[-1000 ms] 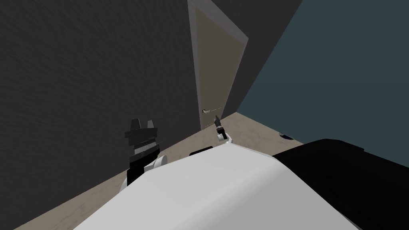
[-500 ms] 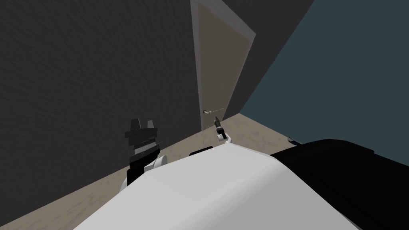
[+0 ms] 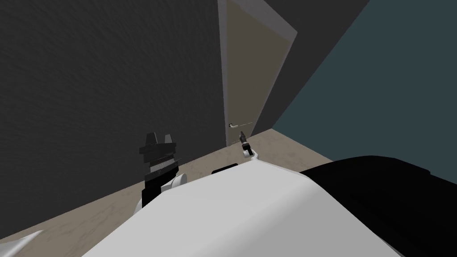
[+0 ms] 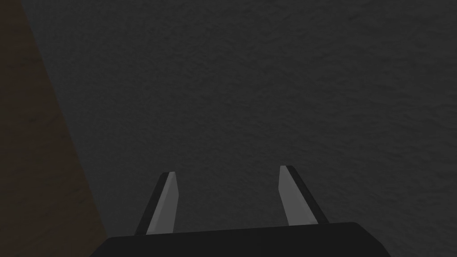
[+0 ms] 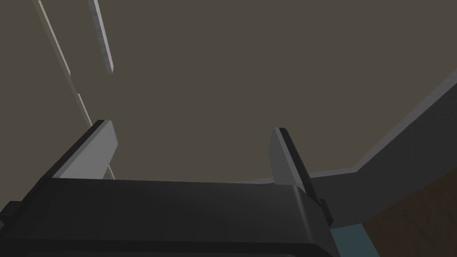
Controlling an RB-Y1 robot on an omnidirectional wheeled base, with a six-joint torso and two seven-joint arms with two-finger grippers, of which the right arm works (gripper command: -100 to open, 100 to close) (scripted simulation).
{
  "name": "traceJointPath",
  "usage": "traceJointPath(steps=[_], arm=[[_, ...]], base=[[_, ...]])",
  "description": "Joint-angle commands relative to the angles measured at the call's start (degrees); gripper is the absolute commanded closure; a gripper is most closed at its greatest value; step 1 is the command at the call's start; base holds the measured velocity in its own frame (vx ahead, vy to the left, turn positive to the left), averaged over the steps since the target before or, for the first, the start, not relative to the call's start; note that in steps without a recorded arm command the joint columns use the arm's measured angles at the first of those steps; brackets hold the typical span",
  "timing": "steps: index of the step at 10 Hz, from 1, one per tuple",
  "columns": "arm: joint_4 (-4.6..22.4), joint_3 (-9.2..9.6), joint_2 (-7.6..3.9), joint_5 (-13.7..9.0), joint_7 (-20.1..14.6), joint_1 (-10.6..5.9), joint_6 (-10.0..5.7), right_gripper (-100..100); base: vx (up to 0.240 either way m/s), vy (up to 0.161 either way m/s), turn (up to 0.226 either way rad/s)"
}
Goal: Pull the door open
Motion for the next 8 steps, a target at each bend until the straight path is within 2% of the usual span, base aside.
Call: traceJointPath(steps=[1, 4, 5, 8], arm=[[2.86, -0.3, -0.21, -0.13, -0.21, -1.03, -0.63, -100], [8.64, -1.02, -0.61, -0.43, -0.56, -3.64, -2.26, -100], [9.48, -1.02, -0.61, -0.43, -0.56, -3.64, -2.26, -100], [15.45, -1.68, -0.94, -0.7, -0.87, -6.0, -3.74, -100]], base=[[0.033, -0.052, 0.088], [0.051, -0.078, 0.183], [0.035, -0.066, 0.057], [0.037, -0.065, 0.143]])
